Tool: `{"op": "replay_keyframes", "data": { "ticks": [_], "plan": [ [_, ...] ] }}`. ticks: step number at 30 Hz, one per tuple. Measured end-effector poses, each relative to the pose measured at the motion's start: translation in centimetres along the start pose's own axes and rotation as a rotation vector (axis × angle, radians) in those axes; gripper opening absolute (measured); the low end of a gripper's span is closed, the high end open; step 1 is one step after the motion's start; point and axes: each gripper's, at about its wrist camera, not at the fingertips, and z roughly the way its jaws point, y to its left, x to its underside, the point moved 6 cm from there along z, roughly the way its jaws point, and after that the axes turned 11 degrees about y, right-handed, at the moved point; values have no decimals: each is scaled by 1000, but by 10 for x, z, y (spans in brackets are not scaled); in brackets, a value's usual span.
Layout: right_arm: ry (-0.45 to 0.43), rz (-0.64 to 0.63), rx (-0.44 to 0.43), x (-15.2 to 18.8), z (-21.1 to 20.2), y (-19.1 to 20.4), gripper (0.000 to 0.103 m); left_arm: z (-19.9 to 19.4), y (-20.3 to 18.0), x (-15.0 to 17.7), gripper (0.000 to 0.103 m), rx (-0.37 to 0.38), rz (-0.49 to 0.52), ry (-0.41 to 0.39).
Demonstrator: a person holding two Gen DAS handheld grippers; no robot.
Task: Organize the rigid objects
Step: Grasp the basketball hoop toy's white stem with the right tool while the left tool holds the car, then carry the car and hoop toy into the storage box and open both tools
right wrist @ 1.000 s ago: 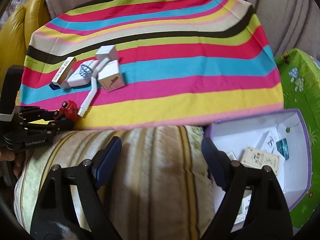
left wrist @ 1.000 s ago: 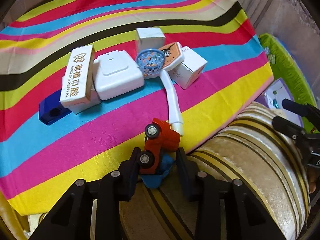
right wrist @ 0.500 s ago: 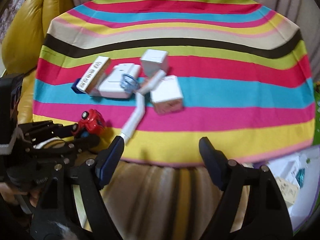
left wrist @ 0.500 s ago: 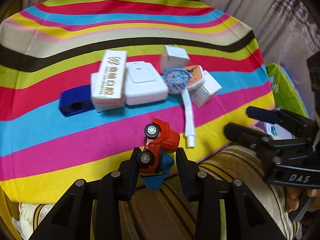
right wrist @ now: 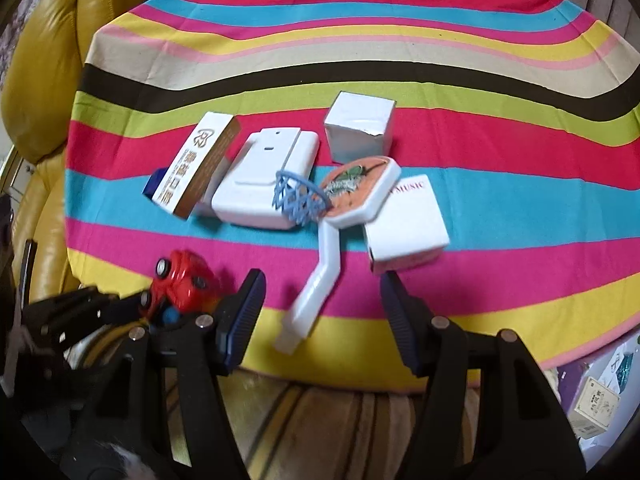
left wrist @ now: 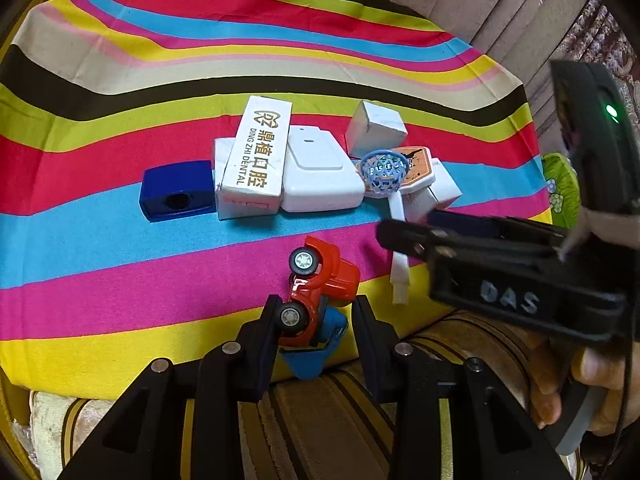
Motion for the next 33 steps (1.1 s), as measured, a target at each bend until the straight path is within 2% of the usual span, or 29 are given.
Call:
{"op": "replay_keyframes", "data": {
  "ticks": [13,14,15,17,18,21,33],
  "plan": [
    [-11,56,49,-27,17,-1,60,3,-3,-2,37,14,2,-1],
    [-12,59,52,-27,18,-2,54,3,-3,-1,37,14,3,-1],
    [-8,60,57,-27,19,-3,39,3,-3,-1,37,14,2,0],
    [3,61,61,-26,22,-3,22,3,-3,-1,37,14,2,0],
    [4,61,55,-25,23,-3,19,3,-3,-1,37,14,2,0],
    [-16,59,34,-24,19,-1,16,3,-4,-1,37,15,2,-1],
    [-128,28,42,-7,-18,-1,16,-7,-13,-1,37,9,12,-52]
  ]
}}
